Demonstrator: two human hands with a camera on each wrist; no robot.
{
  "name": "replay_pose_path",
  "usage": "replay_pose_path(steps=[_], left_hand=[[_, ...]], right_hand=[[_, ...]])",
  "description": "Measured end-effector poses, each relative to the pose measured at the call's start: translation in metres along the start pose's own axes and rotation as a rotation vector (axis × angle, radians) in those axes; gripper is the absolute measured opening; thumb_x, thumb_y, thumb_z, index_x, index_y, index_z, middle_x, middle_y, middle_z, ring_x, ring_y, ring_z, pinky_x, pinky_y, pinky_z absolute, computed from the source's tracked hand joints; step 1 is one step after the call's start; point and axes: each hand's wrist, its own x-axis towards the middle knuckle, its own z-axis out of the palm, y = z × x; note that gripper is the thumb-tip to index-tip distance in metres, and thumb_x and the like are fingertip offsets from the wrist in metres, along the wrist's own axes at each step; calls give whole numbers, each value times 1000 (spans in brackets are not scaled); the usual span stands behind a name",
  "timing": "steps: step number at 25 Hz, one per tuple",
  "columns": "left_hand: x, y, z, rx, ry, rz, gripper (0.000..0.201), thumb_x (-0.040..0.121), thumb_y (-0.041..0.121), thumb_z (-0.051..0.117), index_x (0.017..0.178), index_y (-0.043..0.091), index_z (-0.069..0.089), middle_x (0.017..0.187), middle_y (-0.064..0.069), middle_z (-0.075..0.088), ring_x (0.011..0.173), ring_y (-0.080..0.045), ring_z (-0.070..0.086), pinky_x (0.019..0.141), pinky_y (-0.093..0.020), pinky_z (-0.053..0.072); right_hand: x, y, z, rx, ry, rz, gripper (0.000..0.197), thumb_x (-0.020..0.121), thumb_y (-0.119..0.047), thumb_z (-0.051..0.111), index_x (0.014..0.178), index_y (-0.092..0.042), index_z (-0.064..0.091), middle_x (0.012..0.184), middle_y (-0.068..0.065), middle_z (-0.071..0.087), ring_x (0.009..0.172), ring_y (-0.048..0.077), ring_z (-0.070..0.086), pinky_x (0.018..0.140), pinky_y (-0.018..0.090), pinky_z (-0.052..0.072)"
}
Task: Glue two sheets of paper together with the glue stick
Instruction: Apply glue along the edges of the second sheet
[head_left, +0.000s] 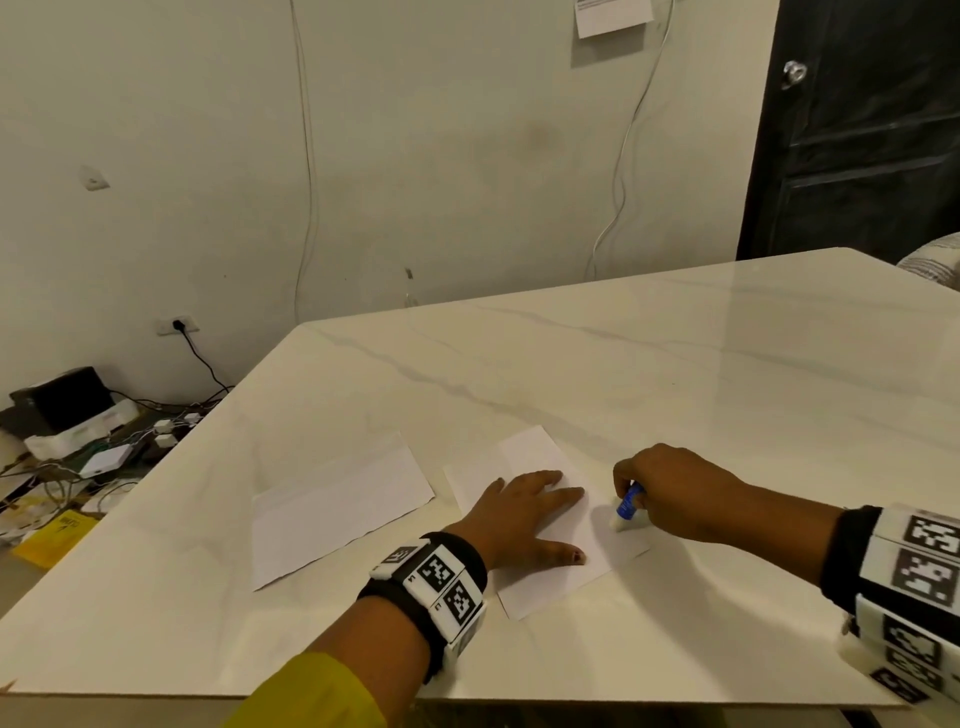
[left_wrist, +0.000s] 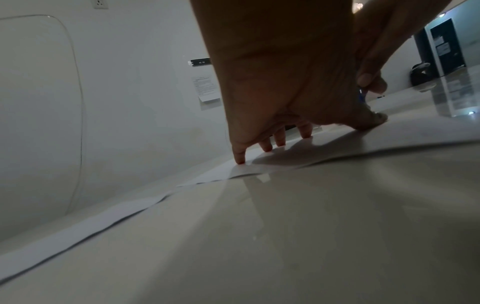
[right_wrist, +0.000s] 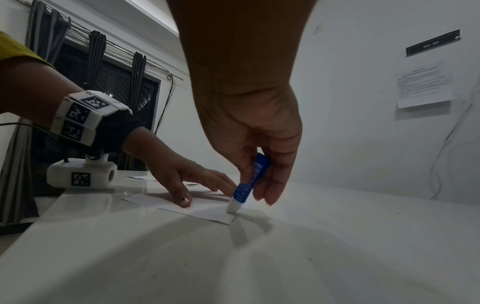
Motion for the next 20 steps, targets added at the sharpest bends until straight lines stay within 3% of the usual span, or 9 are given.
replay_pose_path(steps=[7,10,13,17,20], left_hand=[[-2,2,2,-9,33,1,78,85,58,52,149,32,14,160,3,9,147,-18,11,119,-46,10],[-3,1,1,-24,55,8,79,84,57,54,148,28,17,159,3,13,146,-19,14,120,-47,13],[-2,2,0,-16,43,8,79,84,57,55,147,27,20,159,2,14,146,-20,16,119,-47,14],[-1,5,-7,19,9,27,80,82,58,57,146,25,22,157,0,20,143,-24,22,116,-48,22],[-1,4,-13,25,-22,33,79,83,56,57,147,24,23,157,-1,21,142,-25,24,115,-48,24]], right_hand=[[24,-10,-6,-6,25,11,27,89,-6,54,115,-11,60,120,11,59,95,23,55,77,30,45],[35,-12,-8,0,39,21,26,89,-7,54,114,-11,61,120,12,60,91,21,52,75,28,43],[49,-14,-11,-11,43,30,27,88,-9,55,115,-10,61,121,12,59,98,23,57,79,29,45],[70,-20,-15,-25,42,35,26,89,-10,55,114,-9,60,122,12,60,87,20,49,74,26,39],[86,-27,-19,-30,50,31,27,89,-9,54,115,-7,60,122,13,60,88,21,51,77,31,45]])
